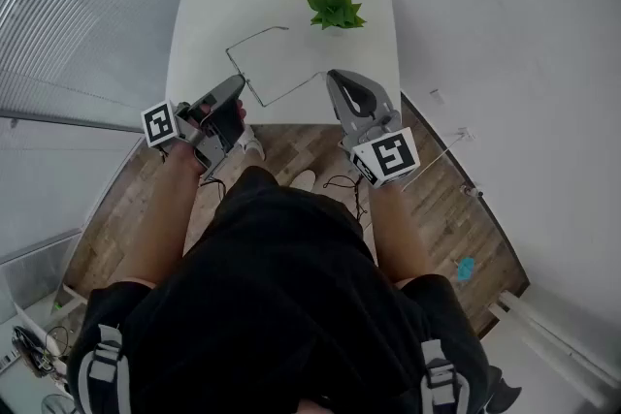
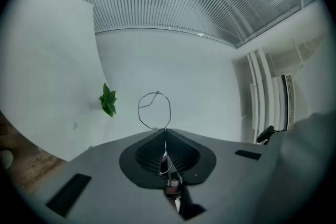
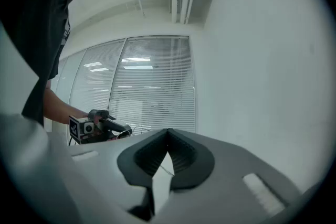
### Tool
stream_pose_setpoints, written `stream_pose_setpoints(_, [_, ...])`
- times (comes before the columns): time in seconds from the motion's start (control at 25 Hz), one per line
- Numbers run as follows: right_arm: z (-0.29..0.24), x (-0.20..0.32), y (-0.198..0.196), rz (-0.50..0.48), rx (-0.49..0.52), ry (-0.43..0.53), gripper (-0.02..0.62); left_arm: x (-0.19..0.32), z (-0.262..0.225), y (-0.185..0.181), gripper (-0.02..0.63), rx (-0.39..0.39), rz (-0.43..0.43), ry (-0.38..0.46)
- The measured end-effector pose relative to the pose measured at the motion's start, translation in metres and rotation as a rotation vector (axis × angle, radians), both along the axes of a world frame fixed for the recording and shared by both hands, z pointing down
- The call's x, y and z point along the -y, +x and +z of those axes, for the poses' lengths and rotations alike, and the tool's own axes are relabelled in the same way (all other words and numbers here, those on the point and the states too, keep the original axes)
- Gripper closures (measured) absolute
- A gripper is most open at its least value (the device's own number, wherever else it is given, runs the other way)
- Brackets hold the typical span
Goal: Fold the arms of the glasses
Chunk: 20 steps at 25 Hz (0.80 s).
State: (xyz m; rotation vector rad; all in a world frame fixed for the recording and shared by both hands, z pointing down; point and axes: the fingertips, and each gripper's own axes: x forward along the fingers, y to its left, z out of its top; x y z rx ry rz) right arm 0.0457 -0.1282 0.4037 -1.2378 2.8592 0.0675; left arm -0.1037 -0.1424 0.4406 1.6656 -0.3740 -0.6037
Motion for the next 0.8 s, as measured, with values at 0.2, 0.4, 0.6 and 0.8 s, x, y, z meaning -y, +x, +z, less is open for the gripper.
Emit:
stream_pose_setpoints(0.2, [-0.0013,-0.0033,0.0010,-0.002,-0.001,-0.002,0.584,-0.0026,-0.0043,0.0023,0.594,-0.004,0.002,0.005])
stream_pose_setpoints(0.4, [-0.0018,-0.0037,0.0015,0.002,0.015,-0.008,0.584,-0.0033,-0.0076,0.0029,0.594,-0.007,0.006,0.006])
stream_pose_setpoints(0.6, [-0.0034,-0.0032,0.0013,-0.005,0.011,-0.012,0.584,-0.0033,-0.0092,0.0041,0.594,-0.009,0.009,0.006])
stream_pose_setpoints(0.8, [-0.0020,-0.0028,0.0018,-0.013,-0.011,-0.021,0.584,-0.0030,-0.0110,0.0051,0.594,-0.011,0.008,0.008])
